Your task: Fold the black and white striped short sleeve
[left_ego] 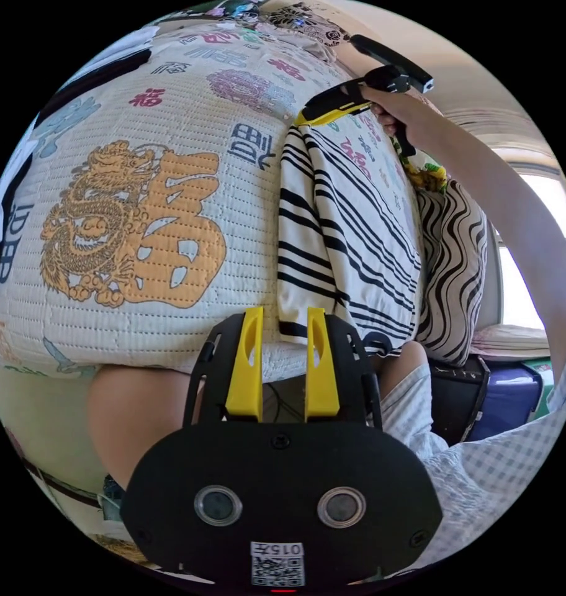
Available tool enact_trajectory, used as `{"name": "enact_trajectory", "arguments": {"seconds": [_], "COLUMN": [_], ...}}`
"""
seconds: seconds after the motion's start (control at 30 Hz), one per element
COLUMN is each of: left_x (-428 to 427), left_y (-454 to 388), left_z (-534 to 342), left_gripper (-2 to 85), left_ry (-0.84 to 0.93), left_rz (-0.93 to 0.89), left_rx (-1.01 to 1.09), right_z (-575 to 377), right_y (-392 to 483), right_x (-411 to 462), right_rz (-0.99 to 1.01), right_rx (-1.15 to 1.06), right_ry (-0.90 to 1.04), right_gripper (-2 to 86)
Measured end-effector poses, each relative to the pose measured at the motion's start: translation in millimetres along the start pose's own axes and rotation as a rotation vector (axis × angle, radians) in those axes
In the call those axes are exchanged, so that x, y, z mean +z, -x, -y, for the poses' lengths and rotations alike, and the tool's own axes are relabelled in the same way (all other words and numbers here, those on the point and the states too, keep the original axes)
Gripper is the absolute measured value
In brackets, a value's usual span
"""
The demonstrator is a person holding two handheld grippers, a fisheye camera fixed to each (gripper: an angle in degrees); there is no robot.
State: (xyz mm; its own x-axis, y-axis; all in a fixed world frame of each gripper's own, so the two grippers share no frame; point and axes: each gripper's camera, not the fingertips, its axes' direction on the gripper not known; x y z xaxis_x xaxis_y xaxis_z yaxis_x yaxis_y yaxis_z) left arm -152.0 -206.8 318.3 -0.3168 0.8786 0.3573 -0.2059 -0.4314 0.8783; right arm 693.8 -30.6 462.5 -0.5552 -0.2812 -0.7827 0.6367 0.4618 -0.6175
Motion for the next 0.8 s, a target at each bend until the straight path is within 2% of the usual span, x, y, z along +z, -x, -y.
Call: {"name": "enact_trajectory", "arguments": {"seconds": [0.13,0.23,0.53,0.67,0.8], "left_x": [-7.9,-15.9,-95.3,-152.7,-194.9], "left_y": [5.5,8.1,15.3,27.9,20.2], "left_z": [9.4,11.7,-19.7,-48.9,-73.0], "left_gripper": [3.9,0.0,-0.9,-0.9,-0.9], "left_ry": [0.006,-0.008,-0.199,-0.308,-0.359], "left_rz": [0.001,-0.062,-0.156,-0.154,-0.171], "left_rx": [-0.021,-0.013,-0.045,-0.074,-0.042], "right_z": [14.9,13.4,-7.9,-18.8,-37.6], "right_y": [2.5,11.4,33.7,34.6,32.0], "right_x": [11.4,6.8,-49.9,-96.0,-130.7], "right_rz": [0.063,0.021,-0.052,0.068,0.098], "right_rx": [0.005,-0.012,-0.071,-0.069,-0.125], "right_ry": [0.017,-0.001,-0.073,-0.206,-0.257], "right_gripper": [3.8,1.6,0.4,0.4,0.4]}}
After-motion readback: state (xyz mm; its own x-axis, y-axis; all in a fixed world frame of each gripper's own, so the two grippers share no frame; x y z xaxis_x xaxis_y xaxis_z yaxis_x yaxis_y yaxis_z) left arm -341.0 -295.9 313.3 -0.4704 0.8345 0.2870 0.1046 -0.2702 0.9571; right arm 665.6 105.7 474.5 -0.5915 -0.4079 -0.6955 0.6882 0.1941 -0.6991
